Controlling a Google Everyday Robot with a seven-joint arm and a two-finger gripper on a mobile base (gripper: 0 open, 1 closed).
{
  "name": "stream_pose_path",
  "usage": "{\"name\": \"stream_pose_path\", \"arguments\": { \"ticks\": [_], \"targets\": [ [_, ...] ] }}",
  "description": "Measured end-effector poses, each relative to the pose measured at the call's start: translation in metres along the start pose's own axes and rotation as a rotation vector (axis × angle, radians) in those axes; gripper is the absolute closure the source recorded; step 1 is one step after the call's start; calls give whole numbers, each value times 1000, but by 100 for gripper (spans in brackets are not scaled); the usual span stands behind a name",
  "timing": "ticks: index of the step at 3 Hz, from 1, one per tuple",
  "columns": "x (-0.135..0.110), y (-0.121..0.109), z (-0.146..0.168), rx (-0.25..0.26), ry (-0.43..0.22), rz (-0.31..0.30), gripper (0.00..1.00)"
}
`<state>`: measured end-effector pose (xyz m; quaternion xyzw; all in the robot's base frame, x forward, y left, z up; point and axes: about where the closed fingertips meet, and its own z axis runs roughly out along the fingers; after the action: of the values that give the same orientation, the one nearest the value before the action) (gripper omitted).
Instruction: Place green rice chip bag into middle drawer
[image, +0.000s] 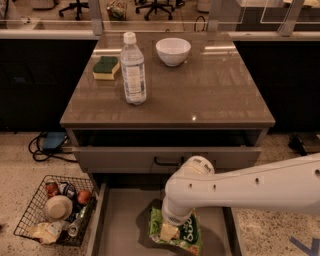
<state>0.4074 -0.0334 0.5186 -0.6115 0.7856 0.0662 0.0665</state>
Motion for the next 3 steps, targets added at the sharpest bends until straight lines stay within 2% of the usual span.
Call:
{"name": "stream_pose_path", "arguments": {
  "ticks": [1, 2, 3],
  "targets": [
    [-12, -2, 45, -41, -61, 27, 100],
    [-11, 2, 53, -57, -64, 31, 82],
    [-11, 3, 54, -59, -64, 30, 59]
  ]
}}
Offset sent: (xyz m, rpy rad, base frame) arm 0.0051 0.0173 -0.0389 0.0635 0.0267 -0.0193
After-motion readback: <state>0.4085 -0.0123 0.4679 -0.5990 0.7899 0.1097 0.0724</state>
